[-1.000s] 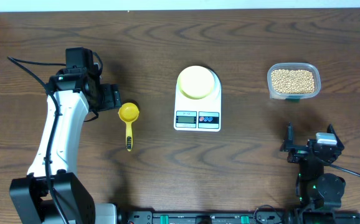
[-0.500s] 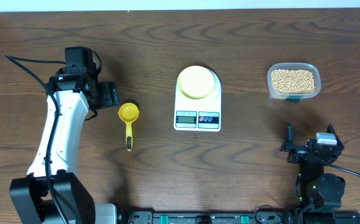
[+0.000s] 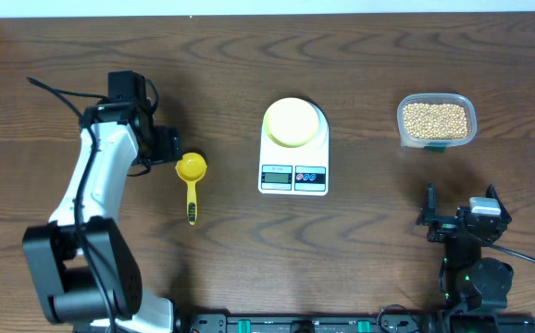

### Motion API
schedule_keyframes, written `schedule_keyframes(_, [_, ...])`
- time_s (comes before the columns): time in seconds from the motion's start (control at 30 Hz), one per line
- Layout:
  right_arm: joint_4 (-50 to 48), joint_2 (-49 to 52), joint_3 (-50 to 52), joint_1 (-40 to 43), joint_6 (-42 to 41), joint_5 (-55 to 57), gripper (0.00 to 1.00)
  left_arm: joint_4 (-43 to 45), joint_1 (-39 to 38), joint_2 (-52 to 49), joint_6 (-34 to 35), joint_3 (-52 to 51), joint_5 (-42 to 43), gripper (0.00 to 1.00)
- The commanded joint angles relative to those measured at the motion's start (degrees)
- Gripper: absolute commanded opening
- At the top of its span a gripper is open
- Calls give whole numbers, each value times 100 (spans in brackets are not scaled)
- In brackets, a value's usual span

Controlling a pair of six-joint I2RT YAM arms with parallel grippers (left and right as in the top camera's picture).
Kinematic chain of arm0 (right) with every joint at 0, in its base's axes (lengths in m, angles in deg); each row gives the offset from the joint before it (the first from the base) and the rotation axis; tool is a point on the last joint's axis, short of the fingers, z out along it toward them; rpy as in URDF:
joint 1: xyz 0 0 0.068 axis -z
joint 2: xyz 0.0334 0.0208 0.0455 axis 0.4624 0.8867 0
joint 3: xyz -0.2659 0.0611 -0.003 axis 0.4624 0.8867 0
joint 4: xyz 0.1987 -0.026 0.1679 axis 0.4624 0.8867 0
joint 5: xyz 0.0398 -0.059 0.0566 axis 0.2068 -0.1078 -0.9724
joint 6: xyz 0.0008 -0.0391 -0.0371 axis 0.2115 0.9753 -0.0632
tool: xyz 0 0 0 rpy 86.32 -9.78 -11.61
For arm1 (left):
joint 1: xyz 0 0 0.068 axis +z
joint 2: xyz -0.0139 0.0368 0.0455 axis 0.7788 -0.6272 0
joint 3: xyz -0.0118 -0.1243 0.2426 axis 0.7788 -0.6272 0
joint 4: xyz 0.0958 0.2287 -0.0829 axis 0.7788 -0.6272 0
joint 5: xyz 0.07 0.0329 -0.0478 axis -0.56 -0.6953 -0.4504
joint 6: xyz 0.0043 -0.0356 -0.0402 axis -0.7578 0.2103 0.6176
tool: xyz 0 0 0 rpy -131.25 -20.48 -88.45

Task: Scoop item into bowl and weigh 50g on scale
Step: 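Lower the left gripper onto the yellow scoop's bowl rim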

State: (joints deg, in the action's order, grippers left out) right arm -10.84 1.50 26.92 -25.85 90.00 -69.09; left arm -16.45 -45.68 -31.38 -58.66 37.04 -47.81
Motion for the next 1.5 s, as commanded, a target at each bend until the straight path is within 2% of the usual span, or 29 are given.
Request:
schedule_keyframes(0.0, [20, -46, 7, -24, 11, 66, 99, -74, -4, -105, -79, -33, 275, 90])
schedule_keyframes(0.23, [20, -46, 7, -24, 11, 66, 99, -332, -2, -111, -466, -37, 588, 90])
schedule_keyframes(0.9, [20, -46, 7, -24, 11, 66, 99, -52, -2, -155, -463, -313, 586, 90])
schedule_keyframes(1.47, [20, -46, 7, -24, 11, 66, 99, 468, -2, -702, -461, -313, 581, 90])
